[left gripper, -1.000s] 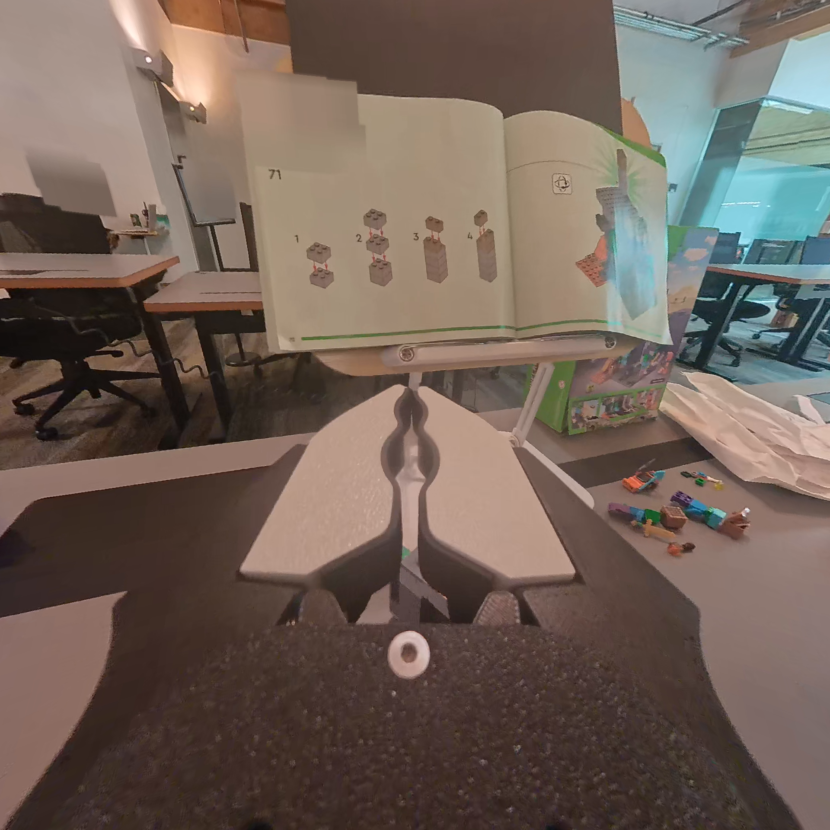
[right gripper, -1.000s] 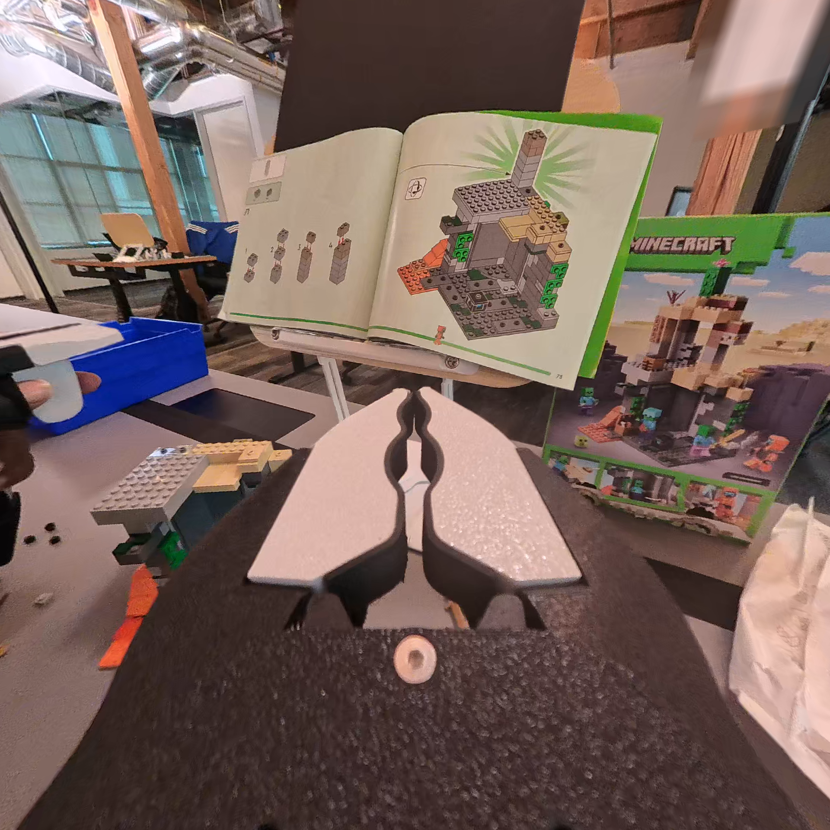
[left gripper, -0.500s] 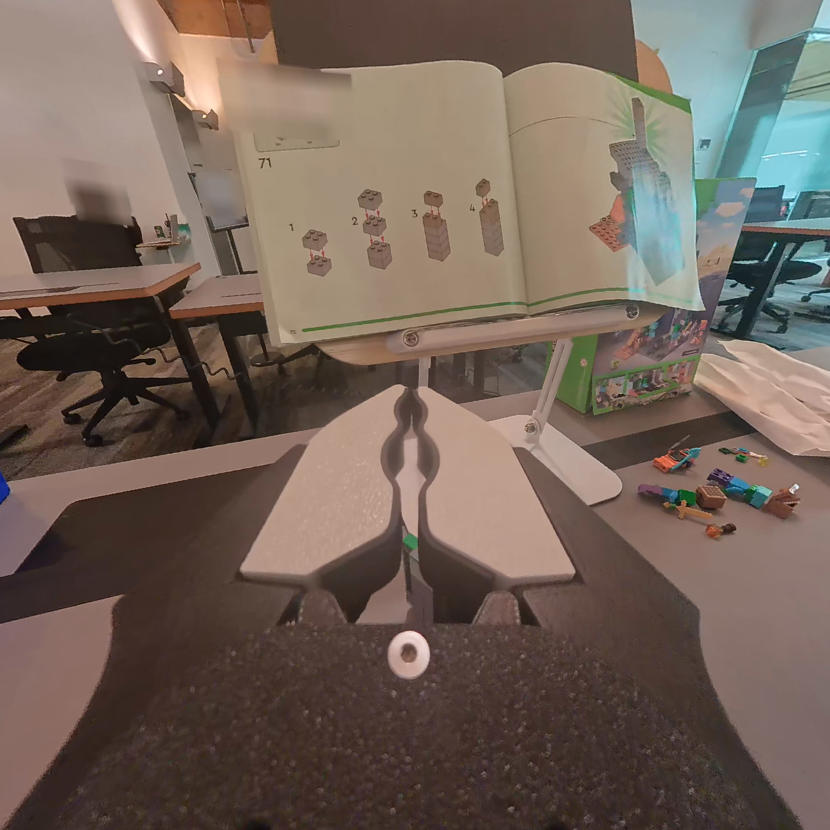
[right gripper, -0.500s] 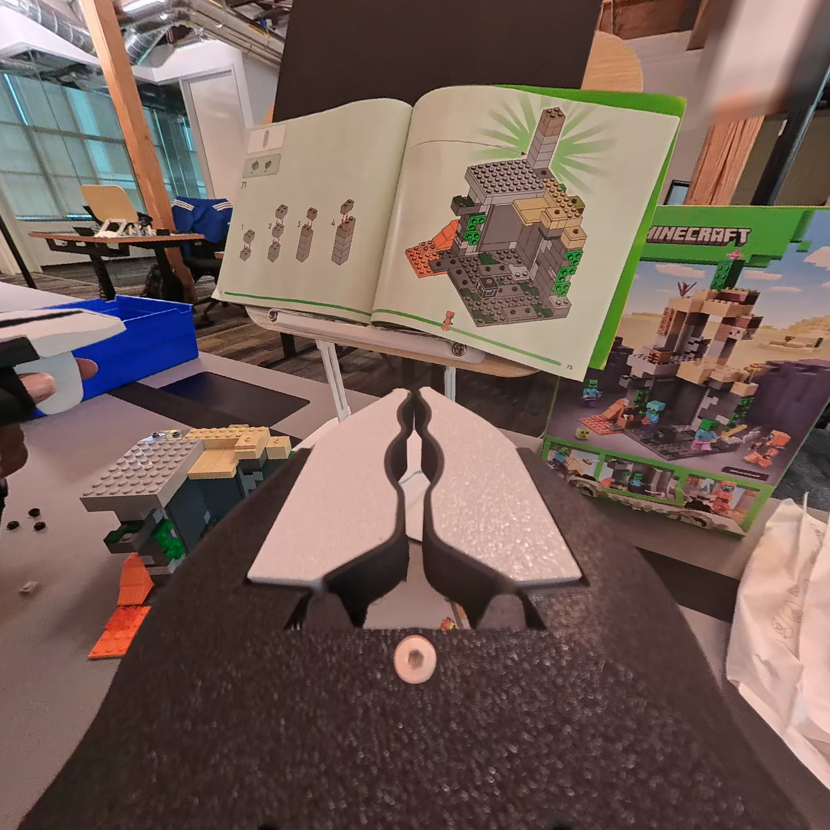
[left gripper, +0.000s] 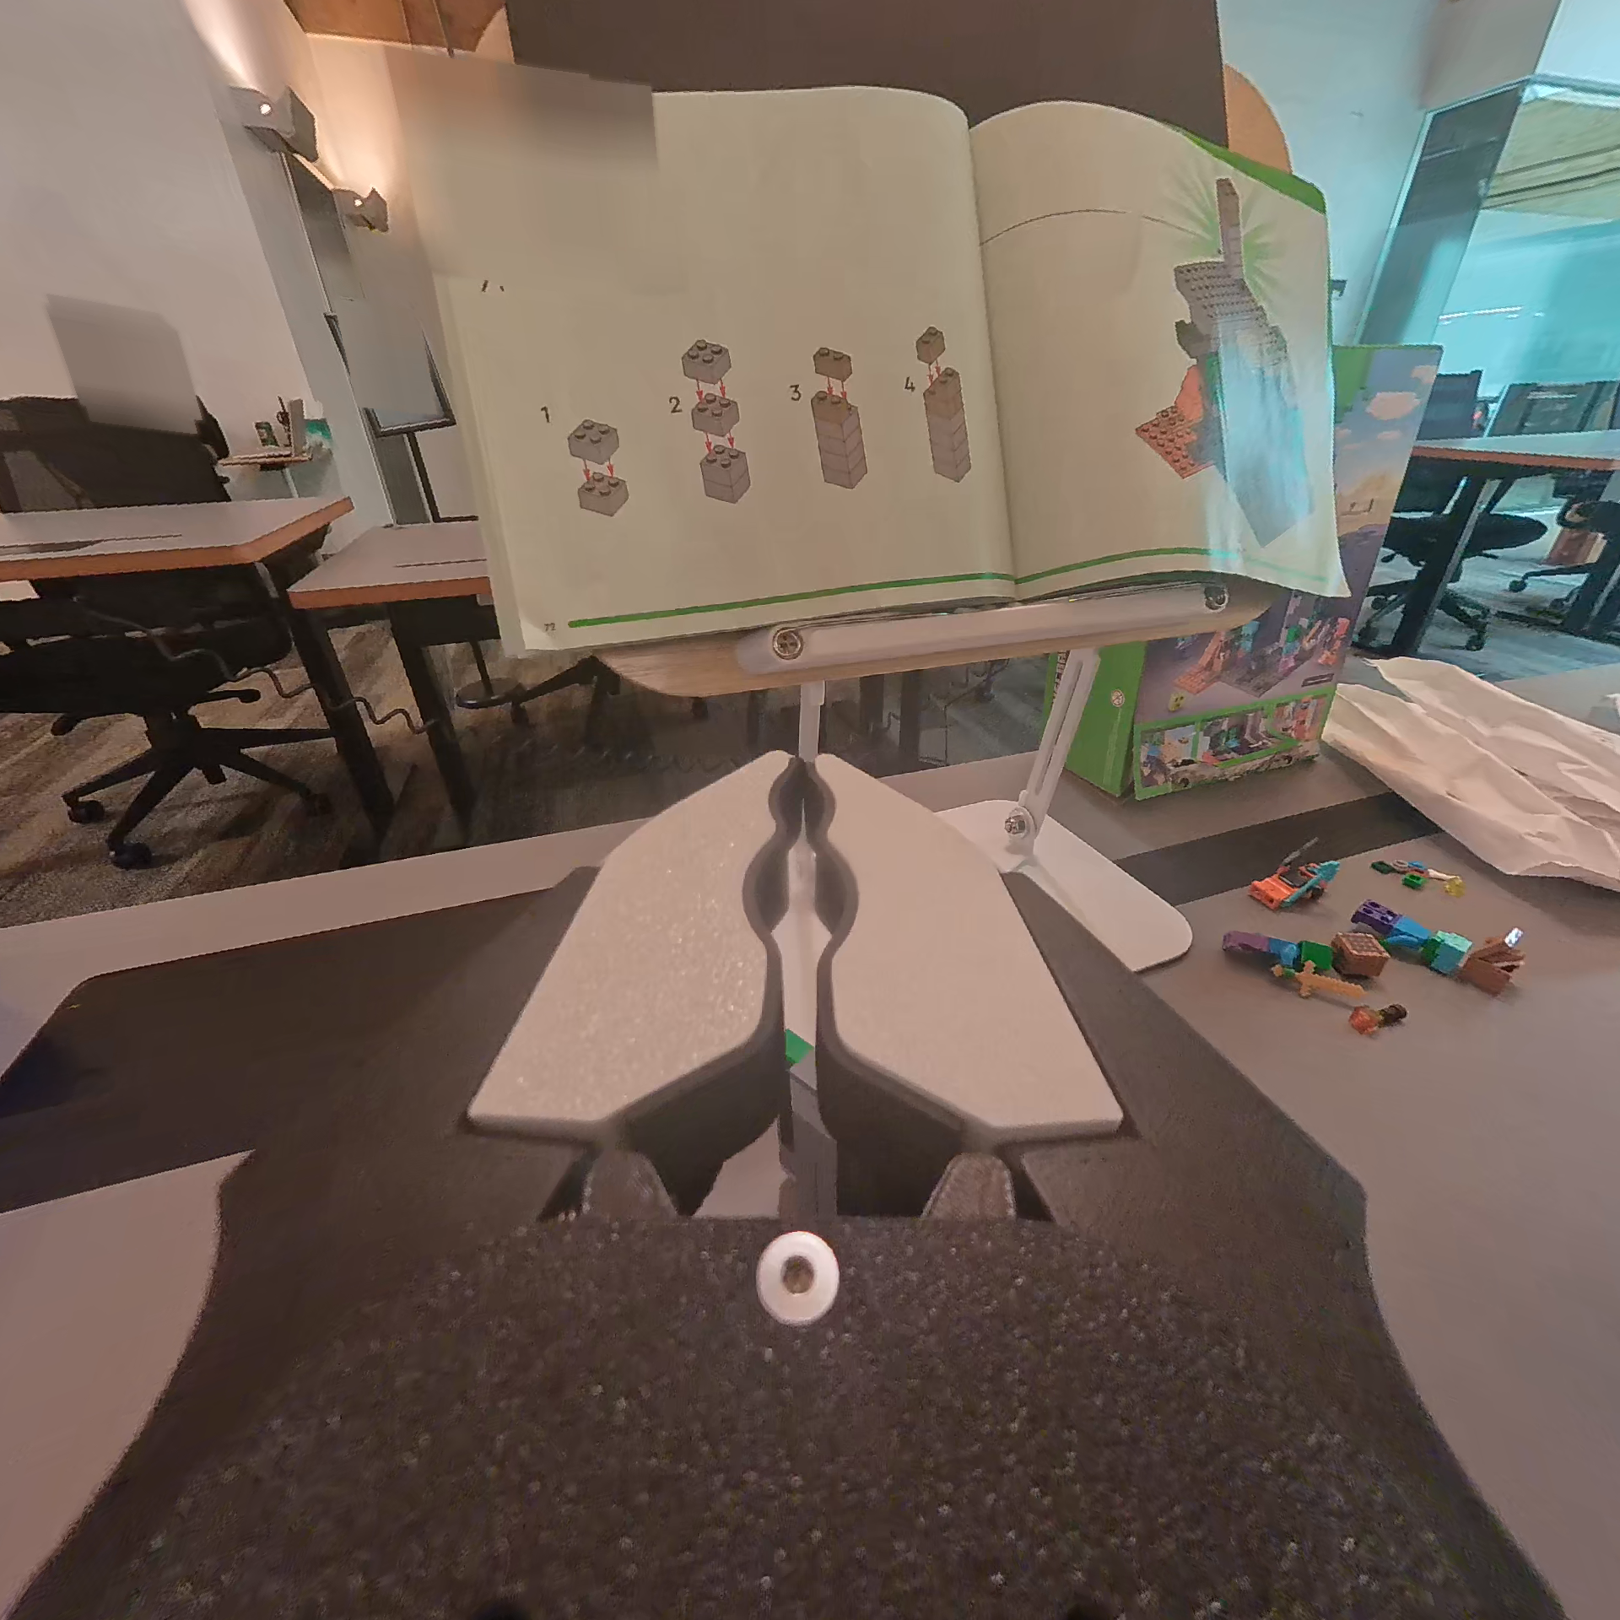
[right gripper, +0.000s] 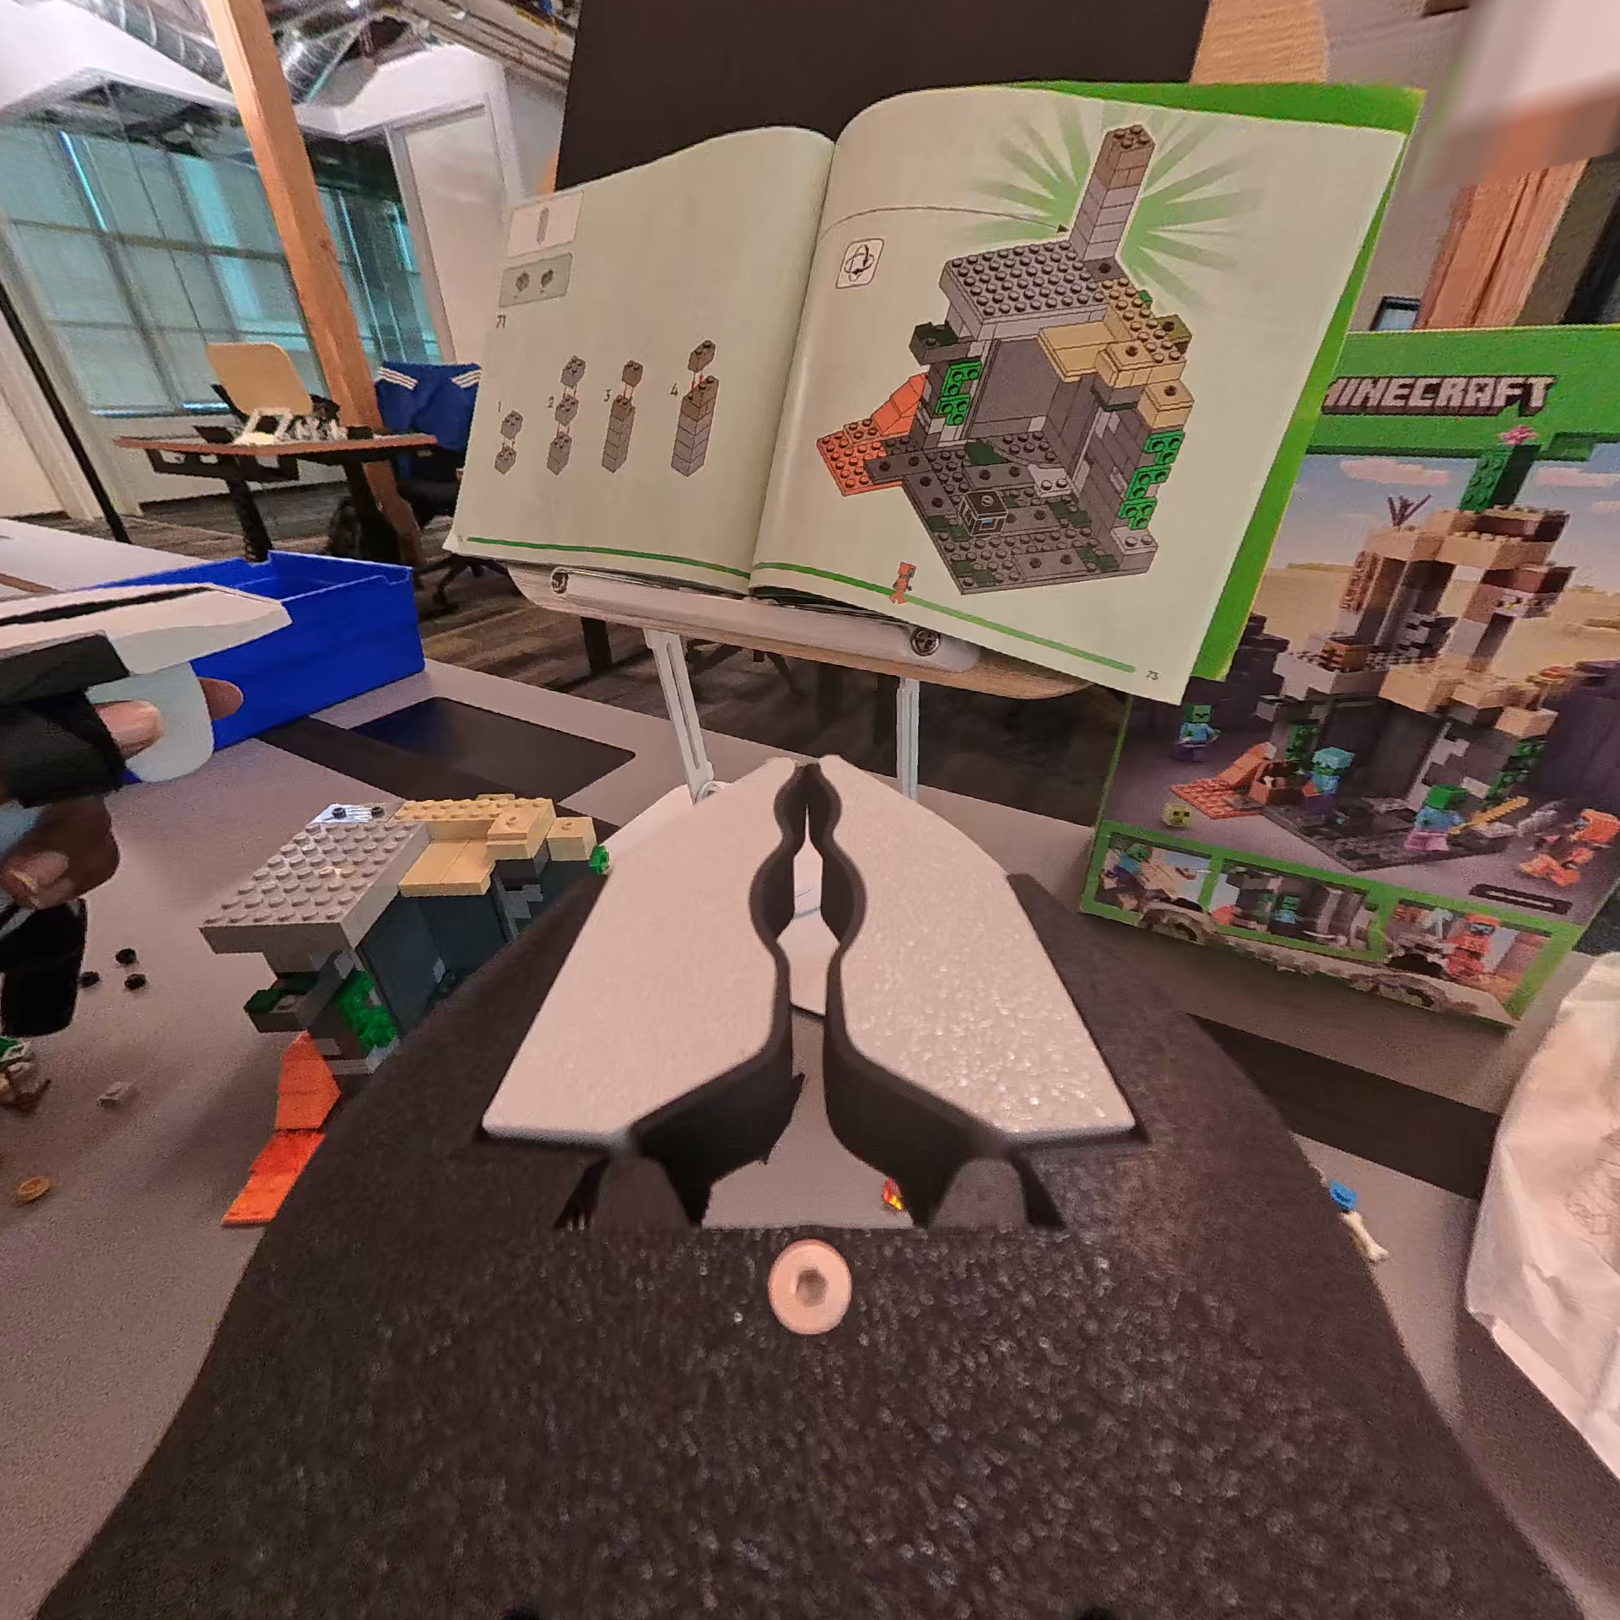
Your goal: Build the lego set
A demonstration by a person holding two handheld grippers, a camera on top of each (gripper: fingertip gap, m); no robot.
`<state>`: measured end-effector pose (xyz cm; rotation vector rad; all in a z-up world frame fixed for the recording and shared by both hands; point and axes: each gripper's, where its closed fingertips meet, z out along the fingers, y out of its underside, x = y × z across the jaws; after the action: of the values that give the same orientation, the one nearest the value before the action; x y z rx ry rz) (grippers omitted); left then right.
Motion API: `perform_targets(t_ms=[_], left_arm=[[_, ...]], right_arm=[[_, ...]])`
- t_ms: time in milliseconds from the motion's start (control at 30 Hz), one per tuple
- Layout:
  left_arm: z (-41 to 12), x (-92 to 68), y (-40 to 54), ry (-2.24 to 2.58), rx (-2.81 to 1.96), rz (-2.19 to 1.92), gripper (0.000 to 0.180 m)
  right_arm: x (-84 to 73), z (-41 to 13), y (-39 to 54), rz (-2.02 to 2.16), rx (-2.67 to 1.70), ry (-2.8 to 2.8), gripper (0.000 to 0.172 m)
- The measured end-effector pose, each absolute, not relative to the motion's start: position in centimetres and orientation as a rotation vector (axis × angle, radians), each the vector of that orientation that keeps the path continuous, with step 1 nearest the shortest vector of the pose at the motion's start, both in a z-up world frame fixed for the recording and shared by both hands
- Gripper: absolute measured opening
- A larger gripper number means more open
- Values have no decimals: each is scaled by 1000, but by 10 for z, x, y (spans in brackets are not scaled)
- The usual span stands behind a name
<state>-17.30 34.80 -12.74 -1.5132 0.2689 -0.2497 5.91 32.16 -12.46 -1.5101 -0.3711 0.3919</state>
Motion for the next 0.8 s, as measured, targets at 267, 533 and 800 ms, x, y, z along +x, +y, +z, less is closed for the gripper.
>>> perform_targets(t_ms=[267, 533, 800], left_arm=[[-130, -165, 345, 298, -1501, -278, 0], [-121, -162, 347, 341, -1463, -272, 0], [-60, -190, 400, 269, -1458, -226, 0]], right_arm=[[59, -130, 323, 327, -1533, -409, 0], [42, -141, 325, 370, -1533, -441, 0], [47, -130, 323, 352, -1508, -449, 0]])
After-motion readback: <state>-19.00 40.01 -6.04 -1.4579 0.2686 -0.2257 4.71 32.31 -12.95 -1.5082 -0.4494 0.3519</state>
